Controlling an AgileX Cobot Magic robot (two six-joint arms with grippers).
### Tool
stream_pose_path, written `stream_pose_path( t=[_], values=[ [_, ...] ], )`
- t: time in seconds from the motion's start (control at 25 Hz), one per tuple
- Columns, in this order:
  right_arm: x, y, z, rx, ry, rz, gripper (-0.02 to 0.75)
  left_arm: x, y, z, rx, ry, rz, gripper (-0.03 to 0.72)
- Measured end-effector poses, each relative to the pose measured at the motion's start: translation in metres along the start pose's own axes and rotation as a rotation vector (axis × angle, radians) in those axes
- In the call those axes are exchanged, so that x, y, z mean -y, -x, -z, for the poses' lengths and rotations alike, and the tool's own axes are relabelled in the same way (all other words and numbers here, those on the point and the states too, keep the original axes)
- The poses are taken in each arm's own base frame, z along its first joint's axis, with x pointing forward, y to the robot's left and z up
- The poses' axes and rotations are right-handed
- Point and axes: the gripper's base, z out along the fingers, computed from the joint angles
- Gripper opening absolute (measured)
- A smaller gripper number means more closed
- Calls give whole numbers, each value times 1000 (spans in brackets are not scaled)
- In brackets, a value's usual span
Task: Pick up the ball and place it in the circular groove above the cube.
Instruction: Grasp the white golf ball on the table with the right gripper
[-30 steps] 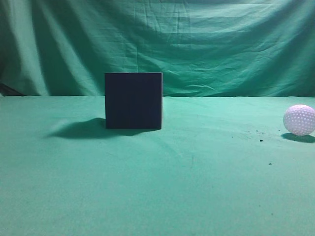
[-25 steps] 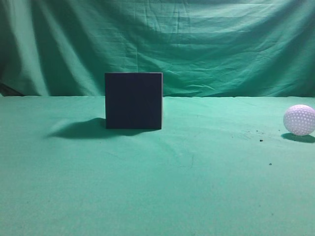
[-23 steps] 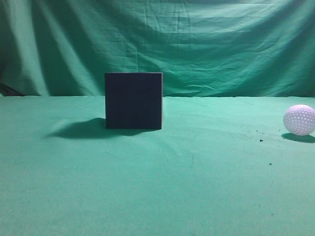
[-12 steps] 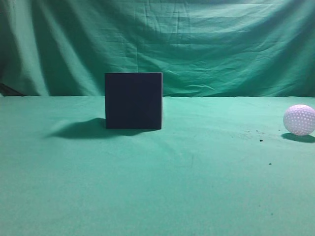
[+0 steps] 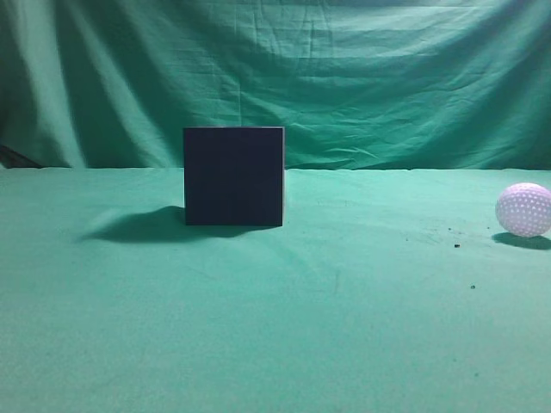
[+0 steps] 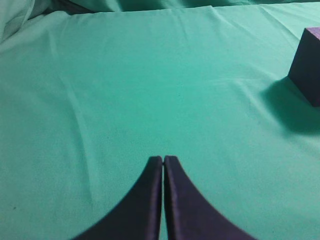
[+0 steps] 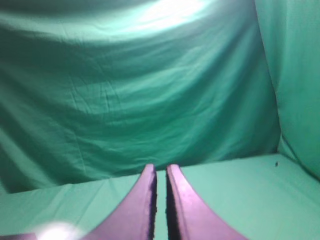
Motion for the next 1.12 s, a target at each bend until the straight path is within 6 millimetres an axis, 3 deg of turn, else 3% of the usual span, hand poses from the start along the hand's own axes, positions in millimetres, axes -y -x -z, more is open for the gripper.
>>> stream_pose_path(
  t=[0.12,0.28,0.4,0.64,0.68,0.72,0.92,1.08,1.12],
  values=[
    [-8,31,-3,-25,13,43,49,0,0,0,0,0,0,0],
    [-15,51,-24,-234,9,56,49,0,0,0,0,0,0,0],
    [-17,49,-44,-447,1,33,49,0,0,0,0,0,0,0],
    [-18,21,-74,-831,23,75,49,0,0,0,0,0,0,0],
    [-22,20,-79,-873,62,116,49,0,0,0,0,0,0,0],
    [-27,22,-84,-912,105,151,0,0,0,0,0,0,0,0],
    [-55,17,-116,-1146,272,256,0,0,0,0,0,0,0,0],
    [-69,1,-149,-1278,263,285,0,0,0,0,0,0,0,0],
    [-71,-4,-157,-1300,258,286,49,0,0,0,0,0,0,0]
  ],
)
